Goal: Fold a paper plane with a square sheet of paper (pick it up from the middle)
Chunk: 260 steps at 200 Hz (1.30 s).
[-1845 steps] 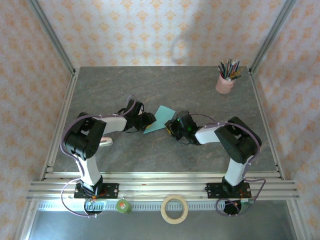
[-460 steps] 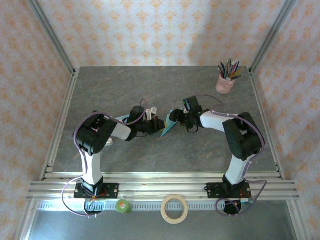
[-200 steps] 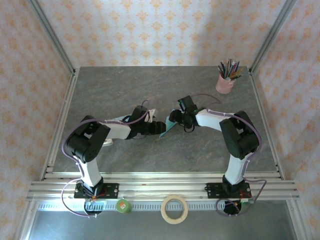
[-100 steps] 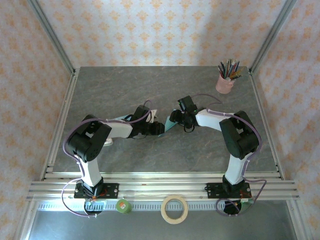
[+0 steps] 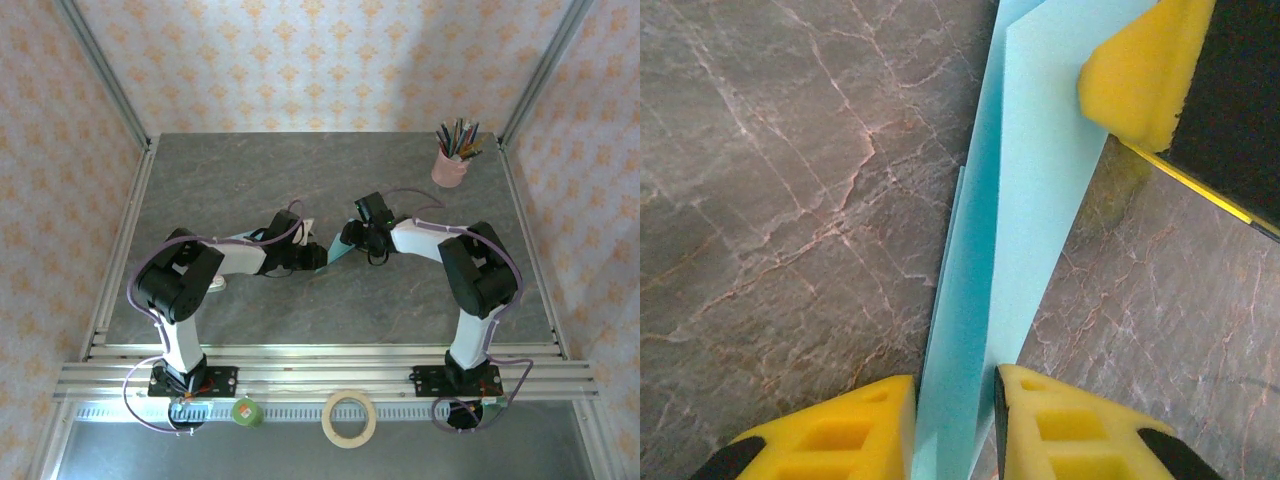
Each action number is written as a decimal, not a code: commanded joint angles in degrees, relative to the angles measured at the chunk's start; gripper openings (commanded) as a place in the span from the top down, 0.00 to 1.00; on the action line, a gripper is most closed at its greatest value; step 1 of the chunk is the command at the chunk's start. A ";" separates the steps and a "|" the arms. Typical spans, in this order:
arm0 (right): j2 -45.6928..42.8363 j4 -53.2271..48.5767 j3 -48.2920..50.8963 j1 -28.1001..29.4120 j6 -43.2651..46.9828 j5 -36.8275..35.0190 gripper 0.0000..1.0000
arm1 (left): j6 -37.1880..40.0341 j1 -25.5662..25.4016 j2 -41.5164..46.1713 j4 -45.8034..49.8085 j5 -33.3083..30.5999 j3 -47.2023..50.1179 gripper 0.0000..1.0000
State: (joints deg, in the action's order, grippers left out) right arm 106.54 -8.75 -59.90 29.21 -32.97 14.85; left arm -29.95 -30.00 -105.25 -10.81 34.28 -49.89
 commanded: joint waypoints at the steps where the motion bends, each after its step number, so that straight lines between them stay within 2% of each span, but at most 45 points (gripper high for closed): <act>1: 8.71 -0.20 3.22 0.06 -0.69 -2.28 0.41 | 0.43 -0.63 -2.42 1.84 -1.21 -1.00 0.73; 100: 10.01 -0.25 3.43 0.06 -1.83 -2.68 0.44 | -0.98 -0.61 -3.12 3.06 -2.75 -2.56 0.82; 144: 10.11 -0.14 3.88 0.07 -2.07 -2.95 0.46 | -1.33 -0.63 -2.21 3.16 -2.30 -3.36 0.82; 174: 10.30 0.01 4.01 0.06 -2.12 -2.81 0.46 | -1.33 -0.59 -0.30 3.18 -2.13 -3.66 0.77; 217: 10.56 0.16 4.18 0.09 -2.40 -2.80 0.47 | -1.02 -0.77 1.71 2.91 -1.61 -3.72 0.61; 260: 10.70 0.19 4.26 0.06 -2.60 -2.87 0.47 | 0.91 -1.38 0.51 5.16 -2.51 -4.52 0.56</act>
State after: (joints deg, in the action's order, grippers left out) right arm 106.89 -9.02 -59.90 29.21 -34.68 13.69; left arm -31.27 -30.68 -105.38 -7.77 33.34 -52.60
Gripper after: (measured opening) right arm 0.531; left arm 0.433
